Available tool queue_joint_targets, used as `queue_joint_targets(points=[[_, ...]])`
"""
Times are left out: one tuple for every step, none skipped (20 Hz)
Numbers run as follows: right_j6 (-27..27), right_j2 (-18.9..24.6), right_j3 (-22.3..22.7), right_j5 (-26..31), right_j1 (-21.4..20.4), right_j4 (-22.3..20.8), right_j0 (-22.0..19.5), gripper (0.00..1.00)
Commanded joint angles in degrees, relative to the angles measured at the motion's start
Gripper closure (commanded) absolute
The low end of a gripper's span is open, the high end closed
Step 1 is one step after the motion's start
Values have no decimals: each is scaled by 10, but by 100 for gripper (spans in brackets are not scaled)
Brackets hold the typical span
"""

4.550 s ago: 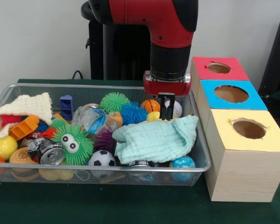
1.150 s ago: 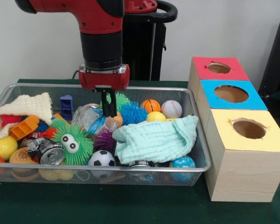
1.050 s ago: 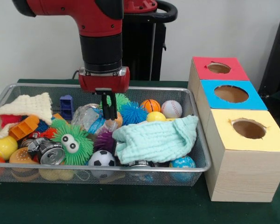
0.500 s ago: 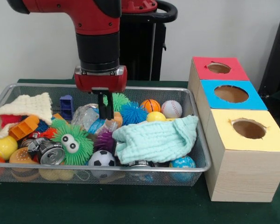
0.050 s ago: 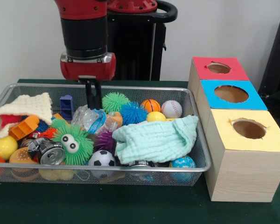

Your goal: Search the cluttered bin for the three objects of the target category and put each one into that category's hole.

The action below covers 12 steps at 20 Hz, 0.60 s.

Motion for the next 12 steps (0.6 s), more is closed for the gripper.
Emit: queue_joint_targets(points=[[-184,60,-42,50,-7,-55,-20,100],[-194,63,-54,40,-9,-69,-24,100],[-209,68,-66,50,-4,-71,-30,100],[-209,70,-72,71,3,-66,-27,100],[-210,71,-79,93,10,-60,-25,100],[-200,73,-74,97,19,-56,-21,100],[-185,71,-75,98,29,-55,-14,100],[-176,66,-78,102,36,-61,-5,100],[-164,62,-77,97,37,-65,1,100],[-154,60,-76,95,38,-67,6,100],[-145,57,-71,92,34,-67,8,100],[-140,57,-70,96,34,-64,8,100]])
